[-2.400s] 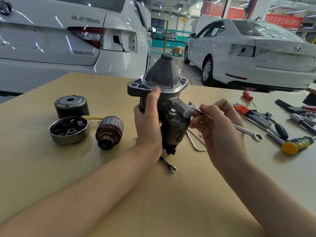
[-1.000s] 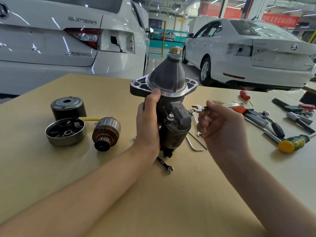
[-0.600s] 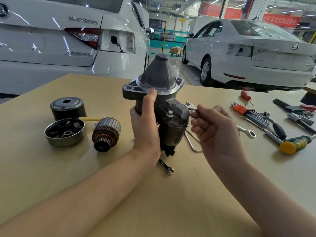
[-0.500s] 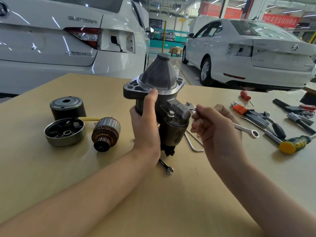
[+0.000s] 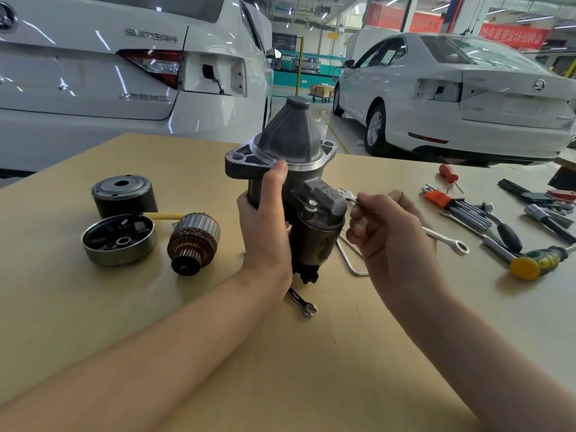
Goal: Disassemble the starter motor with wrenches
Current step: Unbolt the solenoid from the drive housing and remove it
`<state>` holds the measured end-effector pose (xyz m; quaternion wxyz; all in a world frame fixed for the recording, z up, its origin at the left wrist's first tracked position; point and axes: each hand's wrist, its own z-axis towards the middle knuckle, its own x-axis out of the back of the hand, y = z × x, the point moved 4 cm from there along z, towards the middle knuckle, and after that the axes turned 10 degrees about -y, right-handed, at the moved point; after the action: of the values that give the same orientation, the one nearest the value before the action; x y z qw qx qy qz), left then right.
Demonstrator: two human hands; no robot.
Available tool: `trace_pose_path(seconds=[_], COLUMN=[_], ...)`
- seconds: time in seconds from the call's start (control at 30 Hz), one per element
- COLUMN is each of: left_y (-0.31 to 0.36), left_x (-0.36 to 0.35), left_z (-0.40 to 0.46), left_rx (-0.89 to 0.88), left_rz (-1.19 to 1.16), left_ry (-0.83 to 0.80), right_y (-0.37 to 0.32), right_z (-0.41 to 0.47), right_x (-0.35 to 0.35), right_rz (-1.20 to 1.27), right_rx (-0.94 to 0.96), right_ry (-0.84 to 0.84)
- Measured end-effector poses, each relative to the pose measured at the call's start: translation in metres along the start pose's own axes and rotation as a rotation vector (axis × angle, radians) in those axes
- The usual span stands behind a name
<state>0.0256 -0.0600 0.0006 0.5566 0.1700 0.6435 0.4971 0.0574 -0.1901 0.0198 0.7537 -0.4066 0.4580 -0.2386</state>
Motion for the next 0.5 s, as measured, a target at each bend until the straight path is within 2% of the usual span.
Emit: trace_pose_path(seconds=[0.17, 0.37, 0.5], left_y=[0.001, 0.003, 0.002], left_x=[-0.003, -0.010, -0.010], left_z=[0.003, -0.001, -0.001], left_rx=[0.040, 0.019, 0.021], left_rz=[0.031, 0.105, 0.086], left_ry=[-0.087, -0.198, -0.188], right_y=[-0.012, -0.015, -0.016], right_z=[0.004, 0.001, 0.002], right_x=[0.005, 0.002, 0.003], right_rz=[-0.052, -0.319, -0.150], right_rx=[-0.041, -0.057, -0.059], right_ry=[-0.031, -0.087, -0.085])
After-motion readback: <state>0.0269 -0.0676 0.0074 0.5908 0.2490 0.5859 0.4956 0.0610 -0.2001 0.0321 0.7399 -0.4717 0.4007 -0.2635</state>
